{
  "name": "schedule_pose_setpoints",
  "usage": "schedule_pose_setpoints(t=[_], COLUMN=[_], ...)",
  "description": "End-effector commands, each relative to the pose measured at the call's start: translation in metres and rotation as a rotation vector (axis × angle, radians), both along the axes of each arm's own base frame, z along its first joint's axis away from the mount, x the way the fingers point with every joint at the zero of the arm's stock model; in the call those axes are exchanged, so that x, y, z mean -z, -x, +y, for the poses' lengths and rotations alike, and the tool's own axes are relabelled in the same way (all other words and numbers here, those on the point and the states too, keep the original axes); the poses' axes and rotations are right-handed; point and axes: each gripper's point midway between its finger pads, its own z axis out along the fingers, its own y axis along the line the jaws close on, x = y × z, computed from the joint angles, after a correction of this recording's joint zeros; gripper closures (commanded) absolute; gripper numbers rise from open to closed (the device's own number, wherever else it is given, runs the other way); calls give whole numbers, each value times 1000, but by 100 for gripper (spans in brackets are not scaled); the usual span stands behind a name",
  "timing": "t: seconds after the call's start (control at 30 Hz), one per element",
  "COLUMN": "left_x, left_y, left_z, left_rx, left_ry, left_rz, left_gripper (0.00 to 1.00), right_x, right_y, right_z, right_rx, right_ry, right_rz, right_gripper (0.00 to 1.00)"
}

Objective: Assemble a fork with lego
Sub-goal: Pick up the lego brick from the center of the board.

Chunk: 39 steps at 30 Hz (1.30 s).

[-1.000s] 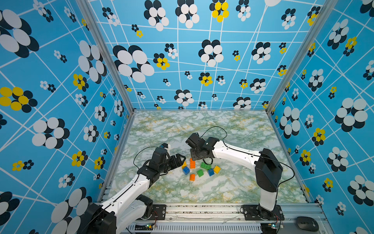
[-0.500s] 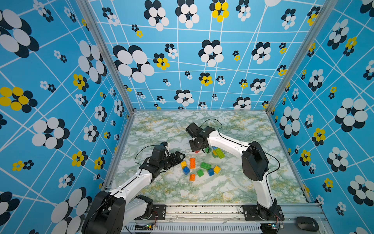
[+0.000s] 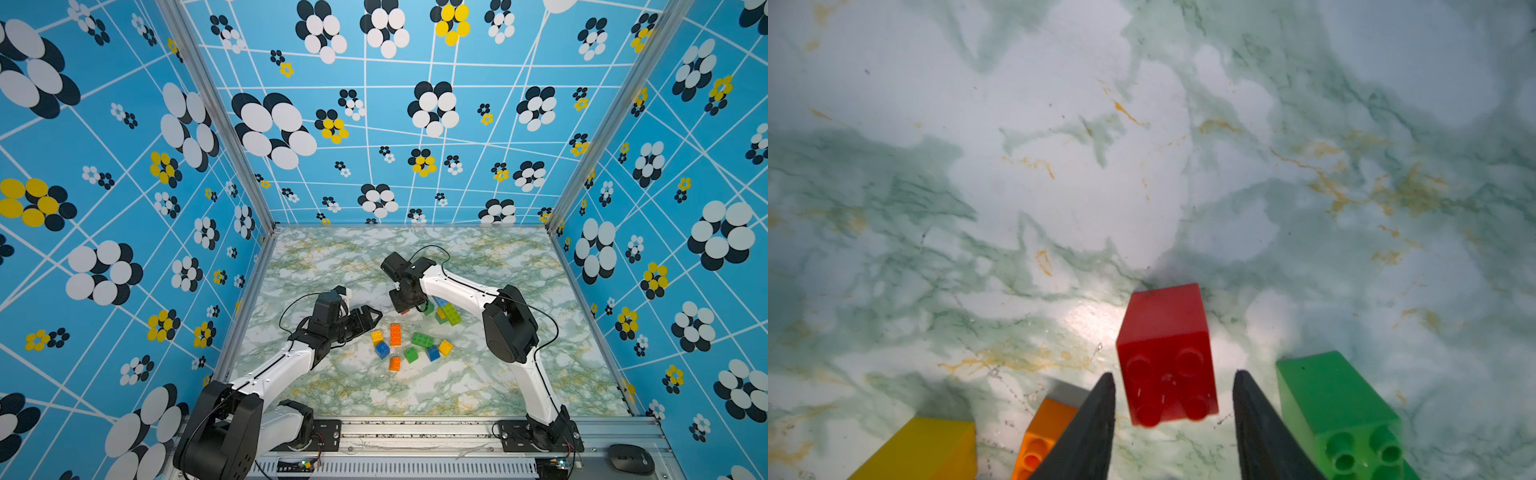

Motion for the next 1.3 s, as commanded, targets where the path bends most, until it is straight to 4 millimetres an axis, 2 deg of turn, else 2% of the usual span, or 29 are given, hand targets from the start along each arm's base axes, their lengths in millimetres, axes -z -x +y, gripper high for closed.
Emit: schedule_pose_setpoints(t=[0.0,0.37,0.63,0.93,1.07,1.27], left_x=[-12,-13,-14,-17,-27,-49], left_y=[-7,-6,-5,-7,-9,-12], left_z=[-2,-1,-1,-2,-7,-39], left_rx=[11,9,12,15,37,121], left_ry=[10,8,7,5,-11,-34], left_rz=[-39,-40,-44,-54,-79,-139], left_gripper=[17,17,17,17,17,17], right_x=[9,15,15,11,-10,-84], right_y=[1,-4,-7,-7,-6,11], right_z=[-2,1,2,3,4,-4], right_rx=[-18,-16,-11,-8,-9,-51], right_ry=[26,23,17,11,-21,-159], right_rz=[31,33,26,21,-1,-97], right_gripper=[54,59,56,67,69,72])
